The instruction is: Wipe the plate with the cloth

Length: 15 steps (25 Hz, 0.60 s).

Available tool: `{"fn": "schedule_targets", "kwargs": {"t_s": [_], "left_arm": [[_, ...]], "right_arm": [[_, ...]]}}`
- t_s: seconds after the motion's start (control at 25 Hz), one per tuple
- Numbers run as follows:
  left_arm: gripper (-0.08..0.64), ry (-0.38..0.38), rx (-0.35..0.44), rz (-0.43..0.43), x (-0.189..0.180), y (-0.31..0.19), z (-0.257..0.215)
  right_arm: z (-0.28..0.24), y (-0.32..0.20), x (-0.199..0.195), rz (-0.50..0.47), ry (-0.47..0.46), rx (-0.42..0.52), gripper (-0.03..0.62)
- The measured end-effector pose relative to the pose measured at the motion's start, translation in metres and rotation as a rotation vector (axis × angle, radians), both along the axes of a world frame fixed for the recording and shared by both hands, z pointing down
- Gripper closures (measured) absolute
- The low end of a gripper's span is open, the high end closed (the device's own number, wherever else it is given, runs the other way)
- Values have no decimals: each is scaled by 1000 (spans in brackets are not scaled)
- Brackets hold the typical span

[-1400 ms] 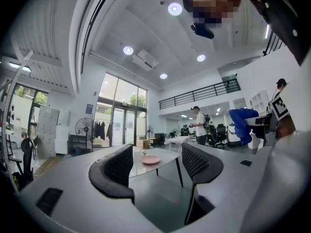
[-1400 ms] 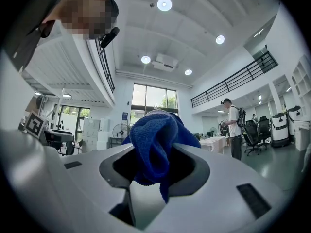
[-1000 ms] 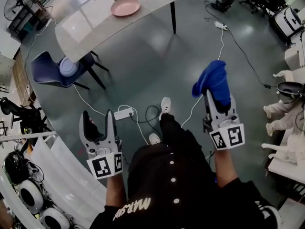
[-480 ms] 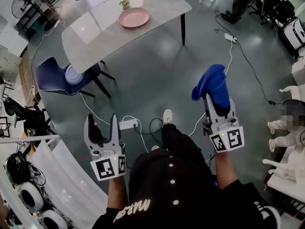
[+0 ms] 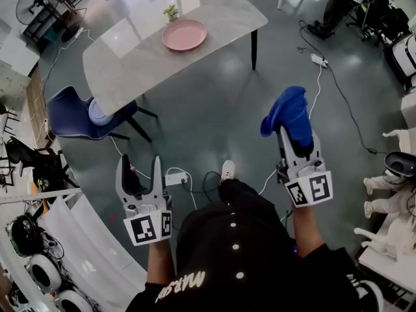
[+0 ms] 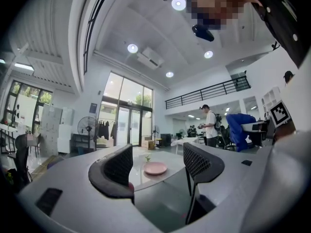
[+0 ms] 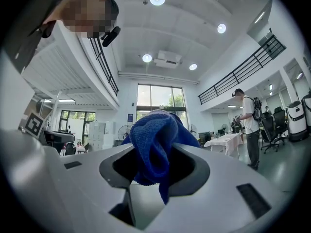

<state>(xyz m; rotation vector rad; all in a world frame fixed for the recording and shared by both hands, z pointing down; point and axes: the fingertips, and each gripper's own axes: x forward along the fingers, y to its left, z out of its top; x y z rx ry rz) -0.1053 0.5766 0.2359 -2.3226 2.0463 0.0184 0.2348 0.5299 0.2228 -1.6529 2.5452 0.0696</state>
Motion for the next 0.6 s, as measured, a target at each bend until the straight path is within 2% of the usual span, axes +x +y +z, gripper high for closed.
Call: {"fn": "schedule_targets", "kwargs": {"t_s": [0.6], "left_arm": [[230,-23,-6,-67,34,-104,-1]], "right_arm": [[7,-129,27,-77,10,-33,440]]}}
